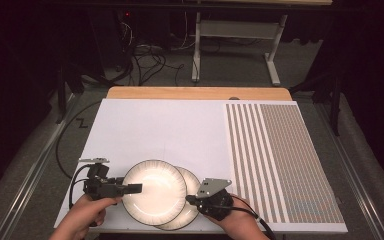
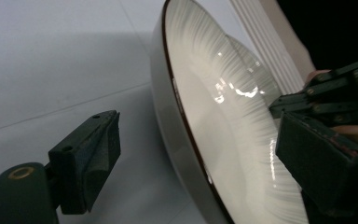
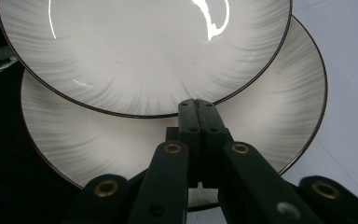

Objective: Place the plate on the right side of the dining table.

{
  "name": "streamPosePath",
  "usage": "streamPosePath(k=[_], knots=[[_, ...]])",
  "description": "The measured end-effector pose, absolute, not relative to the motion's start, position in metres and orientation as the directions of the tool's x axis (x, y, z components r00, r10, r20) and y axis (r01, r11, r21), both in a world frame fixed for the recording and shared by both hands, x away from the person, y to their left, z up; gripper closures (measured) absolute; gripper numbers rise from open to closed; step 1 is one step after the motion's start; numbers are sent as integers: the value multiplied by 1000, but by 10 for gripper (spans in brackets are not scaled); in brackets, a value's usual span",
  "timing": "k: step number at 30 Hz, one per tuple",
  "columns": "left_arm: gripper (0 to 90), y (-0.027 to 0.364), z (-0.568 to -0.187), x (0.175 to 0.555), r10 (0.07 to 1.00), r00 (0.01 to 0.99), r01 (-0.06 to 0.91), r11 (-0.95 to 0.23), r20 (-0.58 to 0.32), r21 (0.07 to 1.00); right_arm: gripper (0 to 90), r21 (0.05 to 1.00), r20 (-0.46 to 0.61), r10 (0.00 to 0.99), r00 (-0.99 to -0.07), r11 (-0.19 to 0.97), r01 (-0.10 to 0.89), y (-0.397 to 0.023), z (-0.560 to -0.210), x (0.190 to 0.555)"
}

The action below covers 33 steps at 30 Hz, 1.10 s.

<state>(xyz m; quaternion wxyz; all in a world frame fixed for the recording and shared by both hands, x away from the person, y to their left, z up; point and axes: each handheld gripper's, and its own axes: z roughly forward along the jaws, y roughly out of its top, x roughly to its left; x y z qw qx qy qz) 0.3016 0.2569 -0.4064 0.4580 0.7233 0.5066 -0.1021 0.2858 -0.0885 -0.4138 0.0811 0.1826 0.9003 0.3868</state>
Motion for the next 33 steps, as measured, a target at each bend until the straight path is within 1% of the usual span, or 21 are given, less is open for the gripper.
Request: streamPosePath(k=[2,5,7,11,15,18,19,20,23,25,28,33], knots=[[147,258,-405,303,654,456,839,-88,-604,538,900,726,-5,394,-919,634,268,-88,-414,286],[166,262,-401,306,631,429,862,-70,-646,503,900,725,-7,394,-919,635,267,-88,-413,286],[201,264,-400,308,618,409,880,-72,-671,470,900,725,-7,393,-919,635,266,-88,-413,286],[248,263,-401,310,632,379,906,-104,-676,410,900,725,-7,392,-920,635,265,-88,-413,286],[328,261,-402,312,638,350,924,-117,-686,363,900,726,-7,390,-921,635,263,-88,-413,286],[401,260,-402,313,628,334,931,-106,-703,348,900,727,-9,390,-921,635,262,-88,-413,286],[449,259,-402,314,621,328,934,-99,-712,344,900,727,-10,391,-920,635,262,-88,-413,286],[449,258,-402,314,624,320,936,-94,-713,338,900,727,-10,391,-920,635,262,-88,-413,286],[499,257,-402,315,632,314,941,-108,-709,321,900,726,-8,393,-920,634,265,-88,-413,286],[512,256,-402,315,644,304,945,-110,-702,309,900,726,-8,394,-919,634,266,-88,-413,286],[560,254,-403,313,649,295,949,-113,-701,295,900,726,-8,394,-919,634,265,-88,-413,286],[648,254,-405,314,651,305,946,-124,-695,300,900,727,-9,395,-919,634,265,-88,-413,286]])
